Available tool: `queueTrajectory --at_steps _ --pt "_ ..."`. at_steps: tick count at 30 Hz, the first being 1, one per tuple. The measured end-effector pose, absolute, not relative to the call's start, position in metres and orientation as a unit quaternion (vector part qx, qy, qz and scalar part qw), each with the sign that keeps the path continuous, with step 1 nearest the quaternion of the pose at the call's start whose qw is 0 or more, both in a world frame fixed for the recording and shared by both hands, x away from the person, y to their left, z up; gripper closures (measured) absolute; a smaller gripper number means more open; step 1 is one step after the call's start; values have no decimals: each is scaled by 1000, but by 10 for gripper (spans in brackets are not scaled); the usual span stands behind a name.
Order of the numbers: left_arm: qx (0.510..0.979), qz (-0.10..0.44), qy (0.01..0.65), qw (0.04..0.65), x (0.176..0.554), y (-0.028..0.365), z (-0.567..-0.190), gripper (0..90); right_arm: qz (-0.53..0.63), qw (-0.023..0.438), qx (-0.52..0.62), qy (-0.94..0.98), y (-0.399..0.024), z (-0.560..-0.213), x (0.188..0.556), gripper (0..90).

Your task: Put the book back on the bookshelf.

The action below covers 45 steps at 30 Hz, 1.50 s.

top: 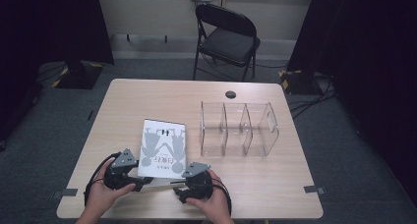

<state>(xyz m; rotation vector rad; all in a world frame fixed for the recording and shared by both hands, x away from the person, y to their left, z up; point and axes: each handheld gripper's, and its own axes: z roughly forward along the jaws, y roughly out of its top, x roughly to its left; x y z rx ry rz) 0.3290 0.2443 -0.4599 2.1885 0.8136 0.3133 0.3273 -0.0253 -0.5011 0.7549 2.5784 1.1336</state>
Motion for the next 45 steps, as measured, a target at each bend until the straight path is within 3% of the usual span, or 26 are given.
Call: queueTrajectory --at_steps 26,31,36,45 --pt "858 119 306 395 329 252 -451 354 388 131 235 882 -27 -492 324 177" --pt "858 118 305 397 329 251 -451 354 425 168 208 865 -26 -477 317 190" --pt "856 115 310 397 329 250 -450 354 411 158 199 875 -10 -471 318 187" --pt "857 115 306 398 331 247 -443 352 406 194 204 869 9 -475 326 132"
